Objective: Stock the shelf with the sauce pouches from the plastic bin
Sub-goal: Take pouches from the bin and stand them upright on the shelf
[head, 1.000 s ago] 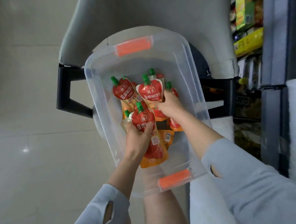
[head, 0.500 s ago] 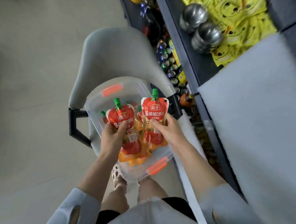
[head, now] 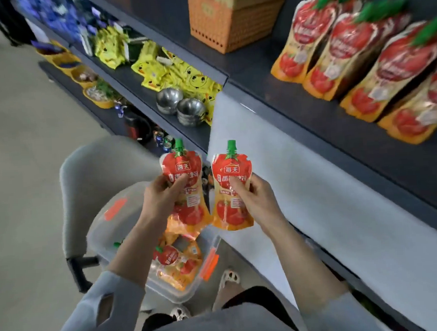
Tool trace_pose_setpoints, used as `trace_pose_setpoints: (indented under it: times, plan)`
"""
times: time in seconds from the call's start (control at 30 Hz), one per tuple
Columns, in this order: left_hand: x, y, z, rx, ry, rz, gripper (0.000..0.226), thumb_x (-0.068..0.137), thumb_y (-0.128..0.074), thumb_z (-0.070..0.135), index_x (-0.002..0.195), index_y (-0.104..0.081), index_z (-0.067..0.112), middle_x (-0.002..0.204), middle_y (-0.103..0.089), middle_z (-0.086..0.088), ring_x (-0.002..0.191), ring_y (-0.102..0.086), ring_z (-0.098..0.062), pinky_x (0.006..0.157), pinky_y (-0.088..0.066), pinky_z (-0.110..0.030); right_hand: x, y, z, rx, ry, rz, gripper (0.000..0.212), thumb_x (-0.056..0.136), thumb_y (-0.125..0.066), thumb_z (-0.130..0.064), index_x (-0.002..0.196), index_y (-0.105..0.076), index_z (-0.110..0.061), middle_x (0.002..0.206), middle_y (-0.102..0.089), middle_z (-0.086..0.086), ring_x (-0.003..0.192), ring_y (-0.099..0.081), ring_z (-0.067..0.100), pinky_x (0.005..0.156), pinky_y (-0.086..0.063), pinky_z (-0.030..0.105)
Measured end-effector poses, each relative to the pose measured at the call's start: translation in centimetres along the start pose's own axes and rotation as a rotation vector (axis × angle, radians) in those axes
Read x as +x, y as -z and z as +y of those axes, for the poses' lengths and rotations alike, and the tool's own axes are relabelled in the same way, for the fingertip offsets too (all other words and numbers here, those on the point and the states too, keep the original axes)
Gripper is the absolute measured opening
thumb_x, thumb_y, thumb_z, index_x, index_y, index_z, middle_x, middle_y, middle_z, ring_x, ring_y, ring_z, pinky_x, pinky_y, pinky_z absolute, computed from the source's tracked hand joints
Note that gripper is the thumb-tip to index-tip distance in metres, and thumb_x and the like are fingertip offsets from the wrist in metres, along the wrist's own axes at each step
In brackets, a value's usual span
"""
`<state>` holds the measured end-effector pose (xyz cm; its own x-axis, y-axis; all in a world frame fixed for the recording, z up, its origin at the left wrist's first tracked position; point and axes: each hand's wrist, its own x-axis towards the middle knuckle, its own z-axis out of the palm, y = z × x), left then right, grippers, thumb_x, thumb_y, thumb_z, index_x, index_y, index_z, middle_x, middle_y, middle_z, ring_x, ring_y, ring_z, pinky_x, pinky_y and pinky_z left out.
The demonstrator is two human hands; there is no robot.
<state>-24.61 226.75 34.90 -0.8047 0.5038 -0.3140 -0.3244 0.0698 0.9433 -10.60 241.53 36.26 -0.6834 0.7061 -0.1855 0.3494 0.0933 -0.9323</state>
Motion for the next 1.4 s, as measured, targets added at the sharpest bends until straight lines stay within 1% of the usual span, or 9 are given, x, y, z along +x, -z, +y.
trace_pose_setpoints:
  times: [0.13,0.23,0.33,0.57,0.8,0.93,1.17,1.3,1.4]
  plan:
    - [-0.1,-4.3,2.8,0.022,-0.092,-0.136,0.009,0.085,-0.07,0.019,0.094,-0.07,0.017,0.087,-0.075,-0.005,0.079,-0.072,-0.024,0.079,-0.058,-0.046,-1.3,4.9,-1.8,0.082,0.065,0.167,0.016,0.092,-0.065,-0.041,0.104,-0.069,-0.032,0.101,-0.075,-0.014,0.095,-0.071,0.004,0.09,-0.058,0.039]
    - [-0.8,-7.8,4.7,0.059,-0.144,-0.242,0.003,0.087,-0.069,0.017,0.09,-0.069,0.018,0.086,-0.075,-0.005,0.083,-0.072,-0.028,0.078,-0.058,-0.049,-2.3,8.5,-3.1,0.141,0.102,0.283,0.021,0.094,-0.065,-0.036,0.112,-0.068,-0.025,0.104,-0.075,-0.01,0.096,-0.071,0.004,0.086,-0.058,0.032]
    - [-1.2,-11.6,6.2,0.064,-0.187,-0.349,0.011,0.089,-0.067,0.017,0.098,-0.071,0.012,0.096,-0.074,-0.013,0.091,-0.071,-0.034,0.083,-0.056,-0.057,-3.2,12.2,-4.0,0.142,0.125,0.375,0.021,0.093,-0.066,-0.037,0.109,-0.068,-0.024,0.103,-0.075,-0.01,0.096,-0.071,0.006,0.087,-0.058,0.034]
    - [-3.2,-21.8,9.2,0.067,-0.289,-0.482,0.017,0.088,-0.068,0.023,0.104,-0.07,0.017,0.094,-0.076,0.0,0.088,-0.073,-0.02,0.071,-0.059,-0.034,-4.5,21.2,-5.4,0.178,0.18,0.501,0.018,0.091,-0.067,-0.036,0.108,-0.067,-0.03,0.106,-0.074,-0.012,0.099,-0.071,0.006,0.086,-0.059,0.033]
    - [-5.0,-31.6,11.6,0.012,-0.348,-0.579,0.024,0.087,-0.069,0.023,0.11,-0.068,0.018,0.103,-0.075,0.002,0.095,-0.071,-0.015,0.088,-0.056,-0.043,-4.9,31.6,-6.5,0.16,0.197,0.618,0.018,0.09,-0.07,-0.032,0.108,-0.07,-0.027,0.101,-0.075,-0.014,0.092,-0.071,0.0,0.069,-0.054,0.015]
    - [-5.7,-36.1,11.5,-0.018,-0.338,-0.634,0.024,0.088,-0.068,0.021,0.112,-0.067,0.018,0.105,-0.074,0.002,0.098,-0.071,-0.015,0.089,-0.055,-0.042,-4.5,37.7,-5.6,0.104,0.158,0.726,0.007,0.088,-0.073,-0.032,0.095,-0.072,-0.033,0.093,-0.075,-0.018,0.089,-0.071,0.002,0.07,-0.052,0.019]
    - [-5.8,-40.9,10.1,-0.027,-0.308,-0.612,0.027,0.087,-0.069,0.019,0.113,-0.066,0.017,0.105,-0.074,0.003,0.098,-0.071,-0.014,0.089,-0.056,-0.04,0.3,46.5,-2.0,0.086,0.031,0.83,0.015,0.087,-0.075,-0.026,0.1,-0.071,-0.02,0.108,-0.073,0.001,0.097,-0.07,0.019,0.073,-0.058,0.032]
    - [-5.7,-42.5,9.6,-0.011,-0.32,-0.57,0.03,0.086,-0.07,0.015,0.115,-0.065,0.009,0.105,-0.074,-0.001,0.095,-0.071,-0.015,0.086,-0.058,-0.039,4.7,49.7,-1.0,0.044,0.022,0.863,0.013,0.088,-0.074,-0.028,0.099,-0.067,-0.026,0.106,-0.069,-0.003,0.097,-0.068,0.021,0.084,-0.06,0.045]
    - [-5.7,-43.3,9.4,0.014,-0.361,-0.549,0.026,0.086,-0.069,0.011,0.112,-0.066,0.009,0.103,-0.074,-0.001,0.094,-0.071,-0.015,0.085,-0.058,-0.038,8.0,51.6,-0.9,0.029,0.015,0.863,0.019,0.091,-0.071,-0.025,0.109,-0.065,-0.023,0.106,-0.067,-0.002,0.097,-0.068,0.022,0.085,-0.06,0.046]
